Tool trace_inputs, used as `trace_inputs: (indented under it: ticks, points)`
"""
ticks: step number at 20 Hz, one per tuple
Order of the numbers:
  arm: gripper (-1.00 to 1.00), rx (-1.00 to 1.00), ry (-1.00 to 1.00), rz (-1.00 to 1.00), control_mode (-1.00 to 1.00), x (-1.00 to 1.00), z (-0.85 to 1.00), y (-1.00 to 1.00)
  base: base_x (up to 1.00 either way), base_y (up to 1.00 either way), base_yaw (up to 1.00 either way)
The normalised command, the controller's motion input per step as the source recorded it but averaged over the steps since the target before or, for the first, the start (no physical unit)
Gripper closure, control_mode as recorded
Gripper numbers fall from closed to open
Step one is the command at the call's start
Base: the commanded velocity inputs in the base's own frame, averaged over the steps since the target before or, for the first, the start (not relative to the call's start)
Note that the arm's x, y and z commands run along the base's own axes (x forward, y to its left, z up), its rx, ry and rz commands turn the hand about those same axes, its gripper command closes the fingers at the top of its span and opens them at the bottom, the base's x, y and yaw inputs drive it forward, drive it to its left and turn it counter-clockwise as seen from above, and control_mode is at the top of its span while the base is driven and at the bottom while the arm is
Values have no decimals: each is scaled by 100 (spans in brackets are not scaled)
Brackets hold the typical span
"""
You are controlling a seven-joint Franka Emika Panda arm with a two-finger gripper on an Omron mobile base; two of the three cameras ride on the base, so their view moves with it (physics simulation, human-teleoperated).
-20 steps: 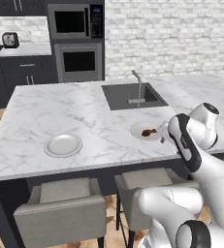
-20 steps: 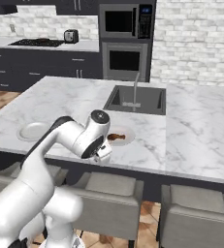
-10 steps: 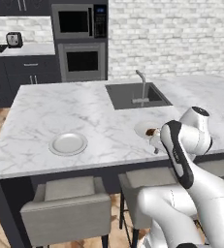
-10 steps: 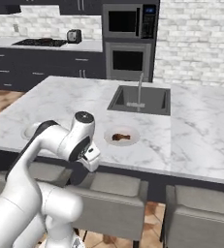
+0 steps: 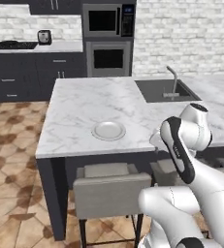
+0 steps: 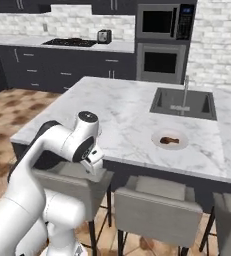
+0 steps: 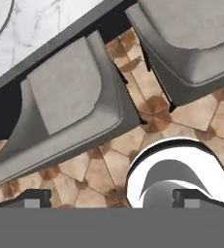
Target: Take the chicken drumsticks from the pan and place one on each plate on the dining counter.
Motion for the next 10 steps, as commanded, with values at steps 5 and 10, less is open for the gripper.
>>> trace_inputs:
  ticks: [5, 10]
  points:
    - [-100, 0, 0, 0, 100, 0, 0, 0, 6, 97, 10]
    - [-100, 0, 0, 0, 100, 0, 0, 0, 22, 100, 0]
